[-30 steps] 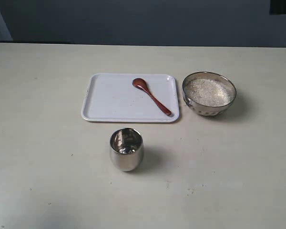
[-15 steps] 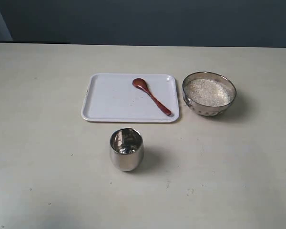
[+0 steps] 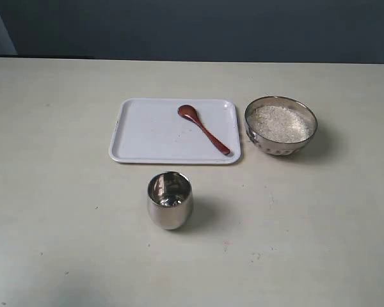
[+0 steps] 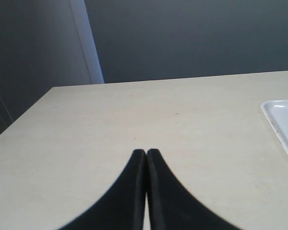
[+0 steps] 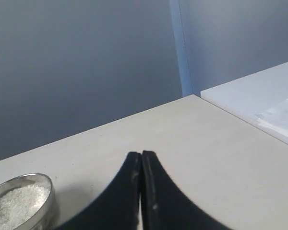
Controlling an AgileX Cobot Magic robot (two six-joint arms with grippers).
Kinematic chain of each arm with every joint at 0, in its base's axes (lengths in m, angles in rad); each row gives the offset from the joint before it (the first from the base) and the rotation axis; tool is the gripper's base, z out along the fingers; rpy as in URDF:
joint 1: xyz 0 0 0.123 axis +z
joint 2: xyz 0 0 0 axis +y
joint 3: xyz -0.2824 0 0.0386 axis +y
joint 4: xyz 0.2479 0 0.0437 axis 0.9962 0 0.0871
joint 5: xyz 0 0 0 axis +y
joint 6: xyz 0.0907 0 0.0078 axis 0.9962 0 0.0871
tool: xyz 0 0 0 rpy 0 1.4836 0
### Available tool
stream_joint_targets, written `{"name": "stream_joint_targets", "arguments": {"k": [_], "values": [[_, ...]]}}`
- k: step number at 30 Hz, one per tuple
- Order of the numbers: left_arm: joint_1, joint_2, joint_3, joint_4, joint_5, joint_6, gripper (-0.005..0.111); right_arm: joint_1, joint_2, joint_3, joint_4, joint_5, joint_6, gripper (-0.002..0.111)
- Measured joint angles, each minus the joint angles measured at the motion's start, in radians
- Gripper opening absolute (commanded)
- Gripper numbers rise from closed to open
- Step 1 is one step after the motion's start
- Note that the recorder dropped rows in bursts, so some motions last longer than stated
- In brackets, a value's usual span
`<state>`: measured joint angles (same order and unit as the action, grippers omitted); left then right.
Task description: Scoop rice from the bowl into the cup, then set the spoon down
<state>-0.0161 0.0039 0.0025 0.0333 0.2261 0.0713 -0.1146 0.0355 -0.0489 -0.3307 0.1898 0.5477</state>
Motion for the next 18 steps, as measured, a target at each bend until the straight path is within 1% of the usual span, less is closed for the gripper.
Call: {"name": "stream_joint_targets", "arguments": {"k": [6,18], "values": [[0.0,0.0,0.0,0.0,0.0,0.0,0.0,-0.01,-0.03,0.044,0.002,0.0,0.0,0.0],[0.0,0.0,0.0,0.0,0.0,0.0,0.0,-0.01,-0.032,0.046,0.034,0.008,0.0,0.0]]}}
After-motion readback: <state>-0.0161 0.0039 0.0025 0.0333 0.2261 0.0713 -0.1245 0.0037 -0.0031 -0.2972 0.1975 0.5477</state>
